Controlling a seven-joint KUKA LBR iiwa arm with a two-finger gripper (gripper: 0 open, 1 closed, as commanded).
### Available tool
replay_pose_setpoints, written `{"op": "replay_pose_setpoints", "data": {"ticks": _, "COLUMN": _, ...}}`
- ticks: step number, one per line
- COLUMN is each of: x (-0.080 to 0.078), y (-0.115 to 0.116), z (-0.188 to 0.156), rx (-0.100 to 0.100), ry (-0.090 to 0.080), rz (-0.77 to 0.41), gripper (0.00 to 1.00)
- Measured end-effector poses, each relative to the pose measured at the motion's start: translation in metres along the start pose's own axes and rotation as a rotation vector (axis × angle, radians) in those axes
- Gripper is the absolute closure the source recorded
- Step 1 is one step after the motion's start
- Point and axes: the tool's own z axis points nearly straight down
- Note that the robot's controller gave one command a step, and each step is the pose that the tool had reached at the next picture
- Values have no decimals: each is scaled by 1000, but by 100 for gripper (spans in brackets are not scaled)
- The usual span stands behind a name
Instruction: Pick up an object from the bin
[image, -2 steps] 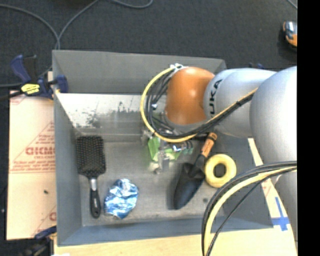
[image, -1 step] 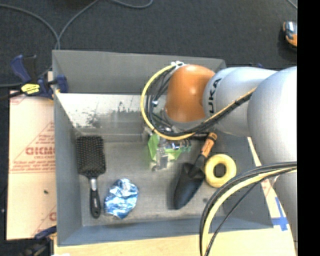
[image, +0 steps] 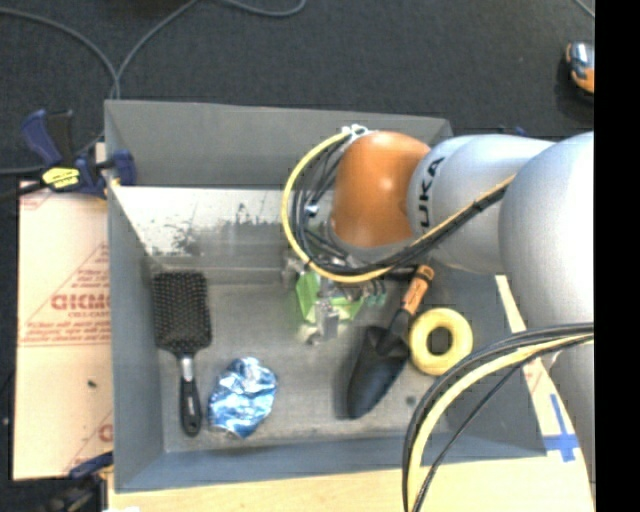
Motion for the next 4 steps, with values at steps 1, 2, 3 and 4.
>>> {"op": "replay_pose_setpoints", "data": {"ticks": 1, "x": -1, "y": -47, "z": 1, "rx": 1, "ry": -11, "rz": -91, "gripper": 0}}
{"op": "replay_pose_setpoints", "data": {"ticks": 2, "x": 1, "y": -53, "z": 0, "rx": 0, "ry": -12, "rz": -72, "gripper": 100}}
{"op": "replay_pose_setpoints", "data": {"ticks": 3, "x": 1, "y": -53, "z": 0, "rx": -1, "ry": -12, "rz": -71, "gripper": 100}}
{"op": "replay_pose_setpoints", "data": {"ticks": 4, "x": 1, "y": -53, "z": -6, "rx": 0, "ry": -16, "rz": -70, "gripper": 100}}
